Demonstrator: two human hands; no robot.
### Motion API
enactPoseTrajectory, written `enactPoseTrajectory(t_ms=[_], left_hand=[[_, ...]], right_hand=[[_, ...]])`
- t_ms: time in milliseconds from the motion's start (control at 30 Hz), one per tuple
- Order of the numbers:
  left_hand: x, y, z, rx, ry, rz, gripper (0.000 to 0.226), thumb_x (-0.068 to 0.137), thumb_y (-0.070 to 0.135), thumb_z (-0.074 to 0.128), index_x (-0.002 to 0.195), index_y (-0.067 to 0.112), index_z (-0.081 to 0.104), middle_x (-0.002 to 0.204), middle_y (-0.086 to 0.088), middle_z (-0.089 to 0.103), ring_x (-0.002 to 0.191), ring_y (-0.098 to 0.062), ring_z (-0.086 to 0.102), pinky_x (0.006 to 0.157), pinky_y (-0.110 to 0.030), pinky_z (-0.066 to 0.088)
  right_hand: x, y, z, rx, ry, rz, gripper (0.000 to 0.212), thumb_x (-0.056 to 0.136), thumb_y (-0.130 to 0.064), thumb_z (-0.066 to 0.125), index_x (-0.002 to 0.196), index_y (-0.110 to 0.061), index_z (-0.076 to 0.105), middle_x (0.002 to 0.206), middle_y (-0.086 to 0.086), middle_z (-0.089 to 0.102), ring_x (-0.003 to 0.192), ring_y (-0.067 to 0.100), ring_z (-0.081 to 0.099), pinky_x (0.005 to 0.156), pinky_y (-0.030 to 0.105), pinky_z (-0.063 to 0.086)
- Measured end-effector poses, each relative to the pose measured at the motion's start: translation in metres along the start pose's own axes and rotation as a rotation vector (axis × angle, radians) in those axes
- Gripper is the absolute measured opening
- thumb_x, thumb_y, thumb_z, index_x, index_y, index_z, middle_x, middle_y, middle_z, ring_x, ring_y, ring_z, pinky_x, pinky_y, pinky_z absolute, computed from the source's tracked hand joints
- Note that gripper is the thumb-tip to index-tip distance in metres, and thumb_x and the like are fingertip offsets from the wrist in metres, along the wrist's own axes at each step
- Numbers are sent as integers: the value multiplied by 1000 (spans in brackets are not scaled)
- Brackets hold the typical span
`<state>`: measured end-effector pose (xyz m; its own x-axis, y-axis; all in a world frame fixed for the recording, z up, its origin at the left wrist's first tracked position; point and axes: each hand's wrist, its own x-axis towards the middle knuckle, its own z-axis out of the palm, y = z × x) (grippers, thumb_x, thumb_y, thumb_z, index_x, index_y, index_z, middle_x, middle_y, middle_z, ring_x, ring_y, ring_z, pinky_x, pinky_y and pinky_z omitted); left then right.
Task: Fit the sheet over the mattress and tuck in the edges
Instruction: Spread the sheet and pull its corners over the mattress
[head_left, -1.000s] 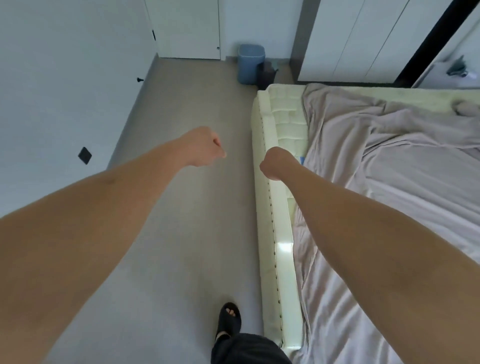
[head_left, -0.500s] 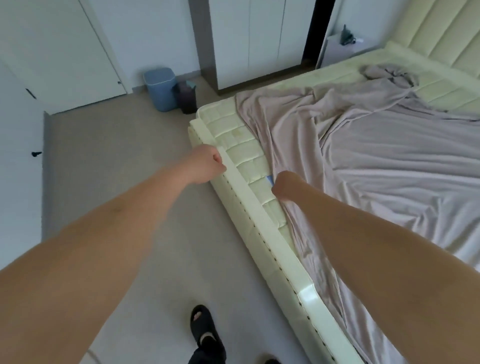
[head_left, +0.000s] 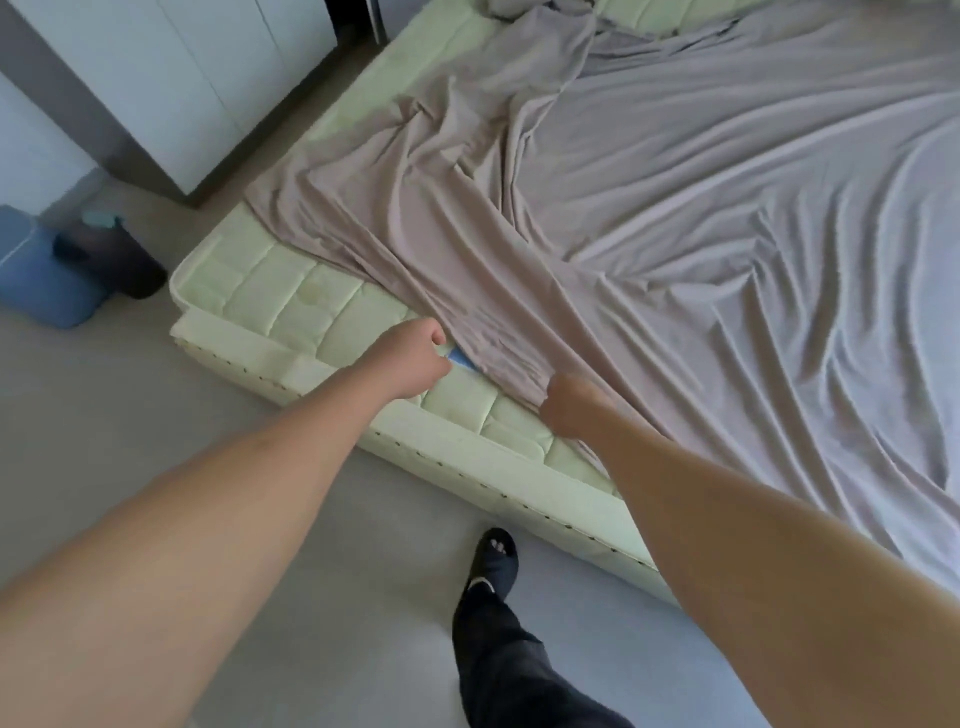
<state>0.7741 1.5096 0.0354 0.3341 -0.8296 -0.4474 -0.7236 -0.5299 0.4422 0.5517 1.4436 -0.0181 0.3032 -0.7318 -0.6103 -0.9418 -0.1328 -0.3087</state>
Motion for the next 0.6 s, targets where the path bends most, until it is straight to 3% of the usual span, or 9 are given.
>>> enactPoseTrajectory(t_ms=[67, 167, 300, 333, 400, 500, 600], left_hand=[[46, -12, 14, 43, -23, 24, 35, 88, 29, 62, 122, 25, 56, 110, 2, 63, 93, -20, 63, 87, -41, 56], [91, -33, 33, 76, -39, 41, 35, 89, 30, 62, 123, 25, 54, 111, 1, 63, 98, -24, 62, 89, -42, 55], [145, -70, 62, 68, 33, 110, 23, 91, 26, 62, 114, 22, 60, 109, 4, 63, 98, -24, 61, 87, -39, 53], [160, -77, 68, 36, 79, 127, 16, 91, 25, 61, 107, 22, 61, 105, 6, 64, 94, -22, 61, 83, -37, 53], [179, -87, 81, -28, 134, 146, 5, 90, 26, 61, 93, 23, 63, 92, 8, 66, 84, -20, 61, 71, -32, 48], [214, -106, 109, 14, 46, 169, 19, 88, 33, 61, 73, 20, 61, 72, 4, 63, 74, -23, 60, 60, -30, 39], [234, -116, 141, 149, -120, 231, 19, 88, 31, 57, 72, 20, 62, 76, 3, 65, 80, -25, 63, 65, -31, 47]], right_hand=[[37, -6, 15, 35, -6, 38, 26, 93, -16, 51, 113, -7, 66, 106, 16, 65, 103, 37, 64, 77, 36, 47], [73, -16, 34, 33, -20, 54, 29, 93, -14, 47, 118, -8, 61, 115, 14, 64, 106, 35, 63, 80, 35, 48], [124, -25, 73, 4, -21, 90, 20, 87, -6, 45, 101, -12, 58, 104, 10, 65, 73, 24, 57, 59, 26, 42], [137, -27, 86, -5, -34, 103, 18, 87, -6, 46, 98, -12, 59, 105, 11, 66, 73, 24, 56, 59, 27, 42], [148, -27, 105, 22, -83, 155, 21, 92, -11, 48, 106, -8, 65, 111, 15, 66, 92, 33, 63, 71, 32, 45], [175, -26, 141, 90, -51, 254, 33, 93, -8, 48, 123, -6, 61, 122, 15, 63, 111, 35, 62, 76, 34, 45], [189, -21, 168, 129, 110, 306, 52, 85, -3, 46, 135, -14, 49, 141, 7, 46, 126, 32, 47, 88, 40, 48]])
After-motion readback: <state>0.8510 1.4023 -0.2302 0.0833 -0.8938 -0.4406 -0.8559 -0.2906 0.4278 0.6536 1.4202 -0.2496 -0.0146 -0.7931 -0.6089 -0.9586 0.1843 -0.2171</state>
